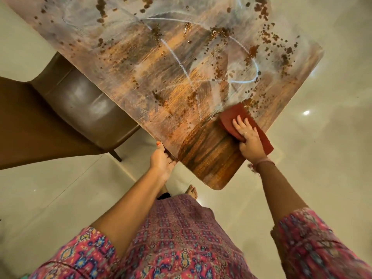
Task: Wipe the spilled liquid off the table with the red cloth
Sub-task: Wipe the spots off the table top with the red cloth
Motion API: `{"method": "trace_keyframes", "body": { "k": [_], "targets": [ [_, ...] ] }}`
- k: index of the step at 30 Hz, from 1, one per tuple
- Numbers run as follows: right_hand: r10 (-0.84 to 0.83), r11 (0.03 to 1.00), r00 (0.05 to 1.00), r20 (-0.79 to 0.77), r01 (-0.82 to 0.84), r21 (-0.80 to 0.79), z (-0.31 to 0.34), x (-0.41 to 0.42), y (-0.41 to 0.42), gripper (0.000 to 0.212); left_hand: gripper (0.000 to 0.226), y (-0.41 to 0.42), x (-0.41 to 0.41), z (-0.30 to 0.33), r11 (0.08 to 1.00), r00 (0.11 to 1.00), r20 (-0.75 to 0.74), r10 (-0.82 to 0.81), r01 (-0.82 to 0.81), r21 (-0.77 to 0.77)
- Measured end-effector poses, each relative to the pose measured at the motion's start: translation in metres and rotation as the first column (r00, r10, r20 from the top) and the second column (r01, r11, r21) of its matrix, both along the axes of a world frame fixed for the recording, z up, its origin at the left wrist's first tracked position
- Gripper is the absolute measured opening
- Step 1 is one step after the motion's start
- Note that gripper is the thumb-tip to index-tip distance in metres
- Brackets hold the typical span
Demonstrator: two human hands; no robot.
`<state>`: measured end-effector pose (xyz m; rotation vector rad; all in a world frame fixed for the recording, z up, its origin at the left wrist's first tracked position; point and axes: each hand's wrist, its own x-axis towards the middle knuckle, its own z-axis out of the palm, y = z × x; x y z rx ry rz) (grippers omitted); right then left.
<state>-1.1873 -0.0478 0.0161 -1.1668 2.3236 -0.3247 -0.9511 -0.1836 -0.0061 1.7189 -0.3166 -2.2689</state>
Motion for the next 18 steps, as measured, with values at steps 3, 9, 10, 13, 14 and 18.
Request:
{"method": "trace_keyframes", "body": {
  "k": [3, 9, 10, 13, 14, 18],
  "targets": [
    [-0.152, 0.987, 0.986, -0.072, 0.155, 0.035, -0.005, 0.025, -0.039, 0.084, 0.052, 0.000, -0.001, 0.003, 1.000, 1.000, -0.002, 0.007, -0.007, -0.007],
    [0.395, 0.918, 0.917, -0.057, -0.396, -0.006, -0.012, 0.153, -0.034, 0.085, 0.042, 0.000, 0.006, 0.008, 0.999, 0.998, -0.068, 0.015, -0.012, 0.043],
    [0.466, 0.884, 0.883, -0.055, -0.467, -0.006, -0.012, 0.163, -0.019, 0.083, 0.044, -0.001, 0.009, 0.009, 0.997, 0.994, -0.108, 0.009, 0.000, 0.082],
    [0.557, 0.830, 0.830, 0.029, -0.557, -0.004, -0.011, 0.158, 0.004, 0.082, 0.058, 0.000, 0.017, 0.005, 0.983, 0.985, -0.161, 0.055, -0.025, 0.181],
    [0.567, 0.823, 0.822, 0.047, -0.567, -0.004, -0.010, 0.152, 0.000, 0.082, 0.066, 0.000, 0.020, 0.004, 0.979, 0.983, -0.172, 0.072, -0.037, 0.200],
    [0.568, 0.822, 0.810, 0.147, -0.567, -0.051, -0.004, 0.132, -0.046, 0.085, 0.082, -0.002, 0.025, 0.000, 0.972, 0.953, -0.265, 0.143, -0.084, 0.220]
  ]
}}
